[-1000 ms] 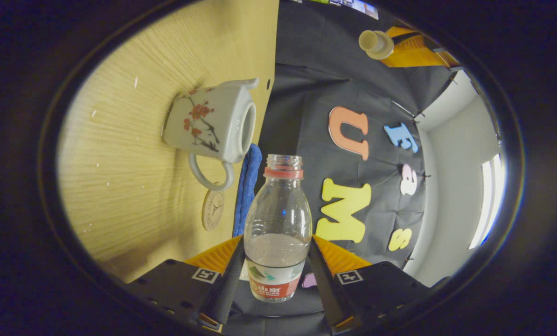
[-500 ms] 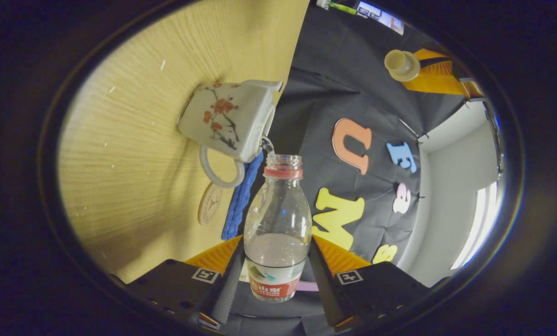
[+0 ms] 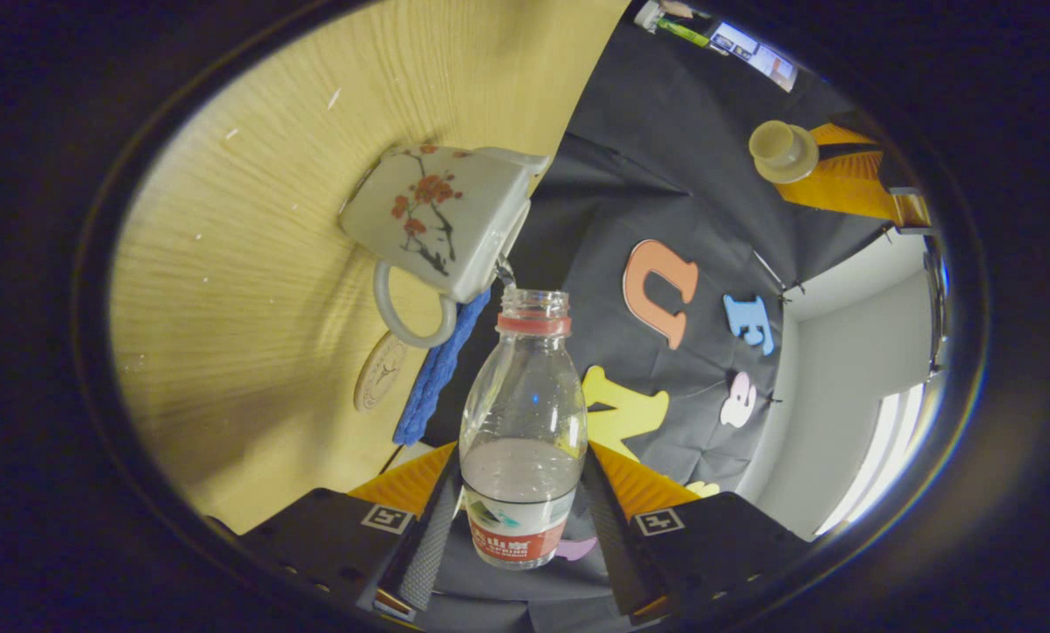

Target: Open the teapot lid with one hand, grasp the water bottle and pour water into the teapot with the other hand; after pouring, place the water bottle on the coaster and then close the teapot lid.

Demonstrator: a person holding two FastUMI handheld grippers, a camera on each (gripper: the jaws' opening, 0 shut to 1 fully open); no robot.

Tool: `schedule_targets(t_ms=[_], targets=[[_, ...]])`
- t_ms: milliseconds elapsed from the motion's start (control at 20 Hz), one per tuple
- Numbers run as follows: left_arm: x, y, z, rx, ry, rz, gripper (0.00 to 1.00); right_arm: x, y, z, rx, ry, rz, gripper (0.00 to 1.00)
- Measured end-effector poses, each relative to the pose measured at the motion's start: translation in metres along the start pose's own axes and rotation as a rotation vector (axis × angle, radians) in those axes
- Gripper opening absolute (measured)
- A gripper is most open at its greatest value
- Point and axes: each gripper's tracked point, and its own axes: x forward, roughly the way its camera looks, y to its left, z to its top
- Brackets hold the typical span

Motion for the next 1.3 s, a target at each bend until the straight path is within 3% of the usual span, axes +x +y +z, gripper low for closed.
schedule_targets(t_ms=[1300], targets=[[0.0,-0.001,-0.003,-0.006,0.016,-0.016,0.05,0.002,-0.044,0.0,-0.212,-0.051,-0.116,0.77]])
